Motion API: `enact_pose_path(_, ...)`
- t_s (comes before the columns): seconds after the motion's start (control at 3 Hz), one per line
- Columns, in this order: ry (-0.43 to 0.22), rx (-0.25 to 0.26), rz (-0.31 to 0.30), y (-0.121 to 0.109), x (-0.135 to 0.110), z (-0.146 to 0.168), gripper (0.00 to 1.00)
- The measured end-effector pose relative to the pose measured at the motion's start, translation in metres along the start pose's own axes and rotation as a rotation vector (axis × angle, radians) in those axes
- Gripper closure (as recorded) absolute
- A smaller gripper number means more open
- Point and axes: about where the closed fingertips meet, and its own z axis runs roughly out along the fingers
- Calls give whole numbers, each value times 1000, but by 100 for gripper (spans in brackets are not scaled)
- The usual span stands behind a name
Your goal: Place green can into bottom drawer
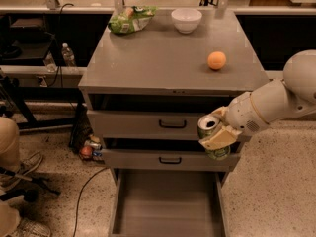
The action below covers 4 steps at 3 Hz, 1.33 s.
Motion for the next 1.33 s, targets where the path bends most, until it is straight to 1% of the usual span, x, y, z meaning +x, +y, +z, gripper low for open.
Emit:
enact_pose_path(0.33,36,-18,3,-2,13,20,100)
enact_pose_path(0.67,89,-53,26,-7,47,58,100)
enact_pose_path(1.0,187,-44,43,-7,87,97,100)
enact_pose_path(1.33,281,-11,46,-5,122,132,100)
